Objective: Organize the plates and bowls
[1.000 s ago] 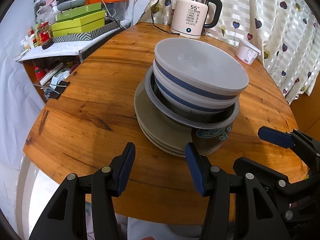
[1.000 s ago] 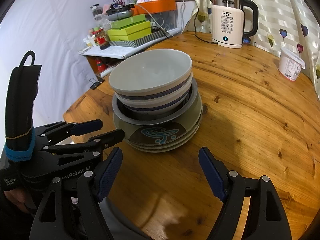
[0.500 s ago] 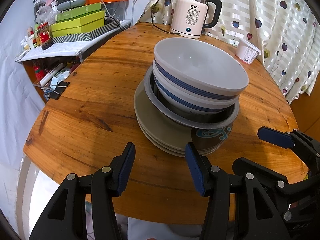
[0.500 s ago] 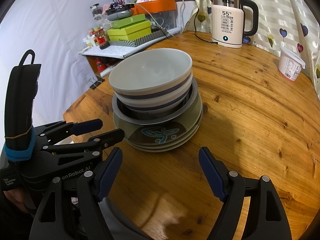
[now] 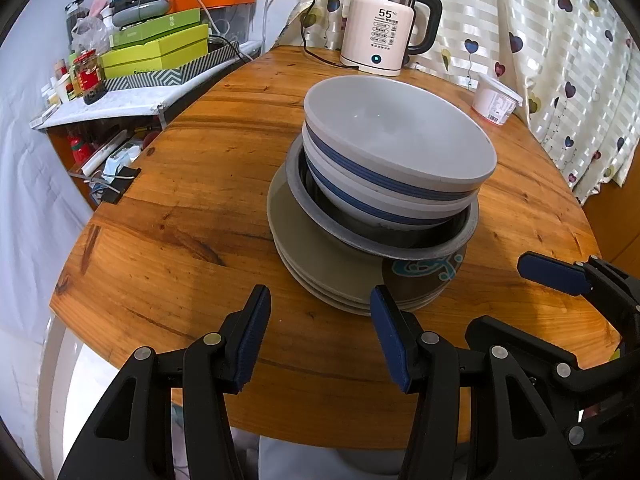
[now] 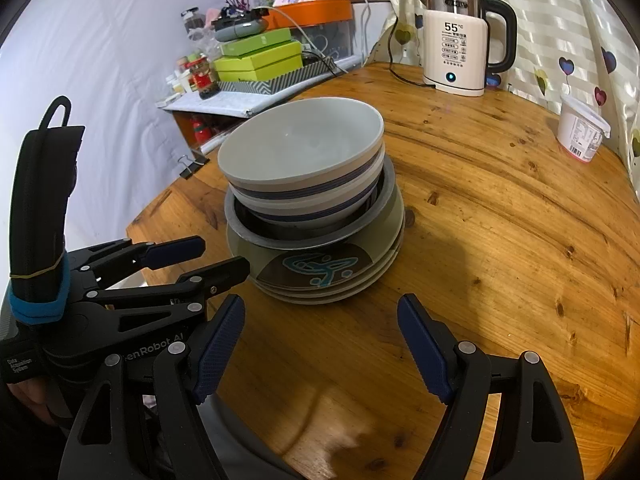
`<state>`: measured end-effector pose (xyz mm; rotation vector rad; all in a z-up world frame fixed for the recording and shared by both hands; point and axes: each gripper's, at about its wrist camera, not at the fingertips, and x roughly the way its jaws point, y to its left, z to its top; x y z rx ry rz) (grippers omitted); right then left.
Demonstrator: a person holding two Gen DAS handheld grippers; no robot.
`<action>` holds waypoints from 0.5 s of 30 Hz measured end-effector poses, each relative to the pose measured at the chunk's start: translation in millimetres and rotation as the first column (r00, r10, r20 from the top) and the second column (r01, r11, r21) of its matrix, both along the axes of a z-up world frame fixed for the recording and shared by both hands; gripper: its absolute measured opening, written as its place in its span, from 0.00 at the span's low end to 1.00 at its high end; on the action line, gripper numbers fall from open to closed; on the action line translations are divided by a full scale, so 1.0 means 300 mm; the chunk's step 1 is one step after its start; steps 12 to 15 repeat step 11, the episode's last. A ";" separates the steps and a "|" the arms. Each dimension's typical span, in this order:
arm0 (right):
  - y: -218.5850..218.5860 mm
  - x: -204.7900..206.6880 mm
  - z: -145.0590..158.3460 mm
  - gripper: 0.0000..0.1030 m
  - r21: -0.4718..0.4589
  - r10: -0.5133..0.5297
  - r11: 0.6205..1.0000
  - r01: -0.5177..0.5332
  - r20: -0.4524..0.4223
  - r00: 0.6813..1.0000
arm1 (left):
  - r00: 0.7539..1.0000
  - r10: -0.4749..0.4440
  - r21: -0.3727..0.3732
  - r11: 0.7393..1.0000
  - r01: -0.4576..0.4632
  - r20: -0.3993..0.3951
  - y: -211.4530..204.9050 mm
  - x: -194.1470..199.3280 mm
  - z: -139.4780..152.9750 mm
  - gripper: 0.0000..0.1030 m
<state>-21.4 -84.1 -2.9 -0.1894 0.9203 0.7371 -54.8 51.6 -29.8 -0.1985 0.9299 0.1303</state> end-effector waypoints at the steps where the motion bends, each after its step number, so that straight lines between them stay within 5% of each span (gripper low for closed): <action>1: -0.001 -0.001 -0.001 0.77 0.000 0.000 1.000 0.000 0.000 1.000 | 1.000 0.000 0.000 1.000 0.000 0.000 0.000 -0.001 0.000 0.51; 15: -0.001 0.001 0.001 0.78 0.000 0.000 1.000 0.000 0.000 1.000 | 1.000 0.005 -0.003 1.000 -0.005 0.000 0.002 0.003 0.001 0.51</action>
